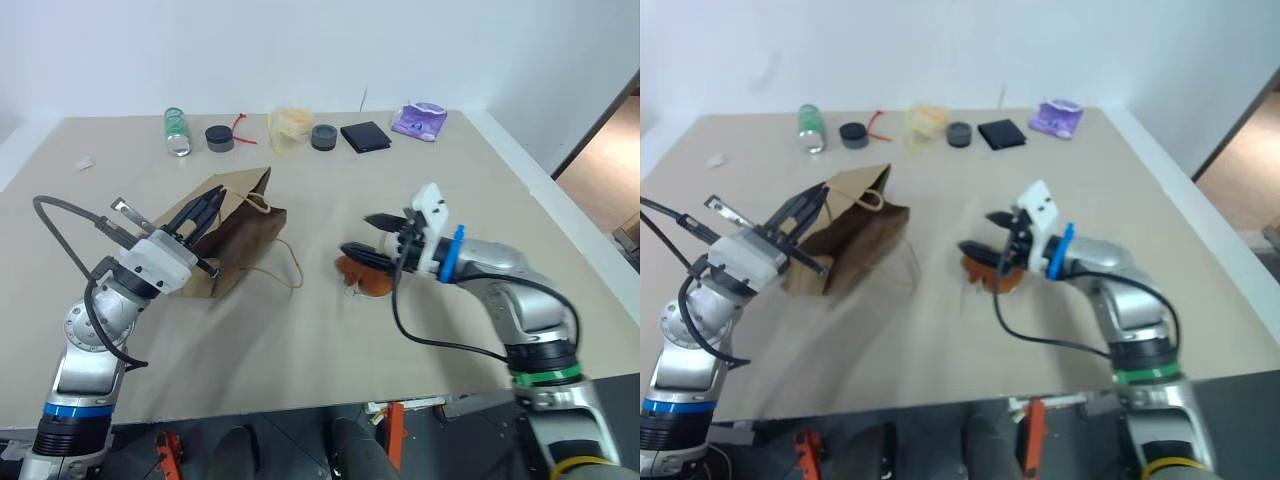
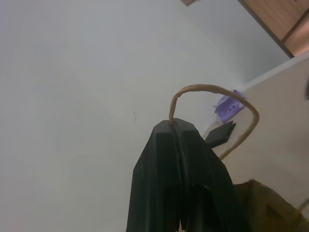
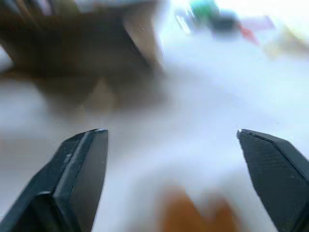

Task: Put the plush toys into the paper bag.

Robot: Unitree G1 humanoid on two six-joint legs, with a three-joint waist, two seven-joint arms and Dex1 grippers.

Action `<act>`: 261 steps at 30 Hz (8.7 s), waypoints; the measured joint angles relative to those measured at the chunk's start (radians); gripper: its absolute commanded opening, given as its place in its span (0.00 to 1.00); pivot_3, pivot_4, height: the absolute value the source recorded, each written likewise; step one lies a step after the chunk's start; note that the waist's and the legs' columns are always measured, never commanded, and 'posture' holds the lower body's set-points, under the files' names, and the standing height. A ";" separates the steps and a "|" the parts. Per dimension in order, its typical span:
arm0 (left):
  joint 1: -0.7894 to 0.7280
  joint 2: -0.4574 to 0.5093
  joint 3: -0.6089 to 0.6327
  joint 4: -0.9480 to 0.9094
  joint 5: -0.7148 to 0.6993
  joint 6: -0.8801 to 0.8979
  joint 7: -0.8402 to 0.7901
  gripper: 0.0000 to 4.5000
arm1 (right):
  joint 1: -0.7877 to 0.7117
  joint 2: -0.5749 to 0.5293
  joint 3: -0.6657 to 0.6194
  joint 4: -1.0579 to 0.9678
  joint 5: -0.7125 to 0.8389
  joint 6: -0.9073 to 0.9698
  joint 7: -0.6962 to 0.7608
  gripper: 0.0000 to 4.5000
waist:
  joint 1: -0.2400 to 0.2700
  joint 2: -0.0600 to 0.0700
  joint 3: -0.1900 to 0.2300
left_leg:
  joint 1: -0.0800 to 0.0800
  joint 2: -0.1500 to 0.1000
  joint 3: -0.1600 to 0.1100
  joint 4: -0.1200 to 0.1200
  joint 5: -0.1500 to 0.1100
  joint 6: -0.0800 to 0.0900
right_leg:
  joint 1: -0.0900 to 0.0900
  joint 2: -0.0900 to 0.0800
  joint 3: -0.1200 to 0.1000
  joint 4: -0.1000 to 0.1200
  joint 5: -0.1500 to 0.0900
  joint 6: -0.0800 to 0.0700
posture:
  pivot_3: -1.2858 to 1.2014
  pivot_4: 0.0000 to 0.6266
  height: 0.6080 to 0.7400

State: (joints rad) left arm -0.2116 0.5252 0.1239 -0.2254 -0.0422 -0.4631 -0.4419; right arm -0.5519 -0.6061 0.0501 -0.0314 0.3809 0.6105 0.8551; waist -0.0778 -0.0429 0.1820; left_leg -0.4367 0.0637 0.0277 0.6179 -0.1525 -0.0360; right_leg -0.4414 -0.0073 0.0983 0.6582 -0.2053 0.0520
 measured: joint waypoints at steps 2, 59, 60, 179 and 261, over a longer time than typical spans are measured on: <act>0.001 0.000 0.000 -0.003 0.000 0.000 -0.001 0.00 | 0.029 -0.032 0.039 0.042 -0.034 0.008 0.026 0.99 | -0.003 0.000 0.000 | 0.001 0.000 0.000 -0.001 0.000 0.000 | 0.000 0.001 0.001 0.000 0.000 0.000 | 0.52 0.24 1.00; -0.023 -0.027 0.007 -0.065 0.024 0.022 0.013 0.00 | -0.316 0.582 0.183 0.300 -0.074 -0.006 -0.156 0.97 | 0.000 0.000 0.000 | -0.003 0.001 -0.002 0.000 0.000 -0.001 | -0.001 0.003 -0.001 -0.002 0.001 0.000 | 0.52 0.24 1.00; -0.023 -0.027 0.010 -0.064 0.024 0.025 0.016 0.00 | -0.314 0.559 0.175 0.274 -0.070 -0.004 -0.146 1.00 | 0.000 0.000 0.000 | -0.003 0.001 -0.002 0.000 0.000 -0.001 | -0.001 0.003 -0.001 -0.002 0.001 0.000 | 0.52 0.24 1.00; 0.043 -0.029 0.109 -0.066 0.011 0.120 0.080 0.00 | -0.067 0.310 0.219 0.012 -0.023 -0.065 0.058 0.99 | -0.003 0.000 0.000 | -0.003 0.003 -0.001 -0.002 -0.001 0.000 | 0.000 0.003 -0.002 -0.007 0.002 -0.001 | 0.52 0.24 1.00; 0.180 0.037 0.270 -0.266 -0.770 0.947 0.002 1.00 | -0.125 0.222 0.104 -0.072 0.063 -0.166 0.020 0.72 | 0.000 -0.002 -0.001 | -0.001 0.003 -0.001 0.000 -0.001 -0.001 | 0.001 0.003 -0.001 -0.007 0.004 -0.001 | 0.52 0.24 1.00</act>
State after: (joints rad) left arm -0.0316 0.5625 0.3940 -0.4914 -0.8123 0.4835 -0.4394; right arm -0.6772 -0.3836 0.1536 -0.1039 0.4438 0.4443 0.8754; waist -0.0778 -0.0445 0.1814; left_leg -0.4377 0.0665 0.0264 0.6177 -0.1531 -0.0367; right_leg -0.4404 -0.0041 0.0973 0.6514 -0.2014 0.0508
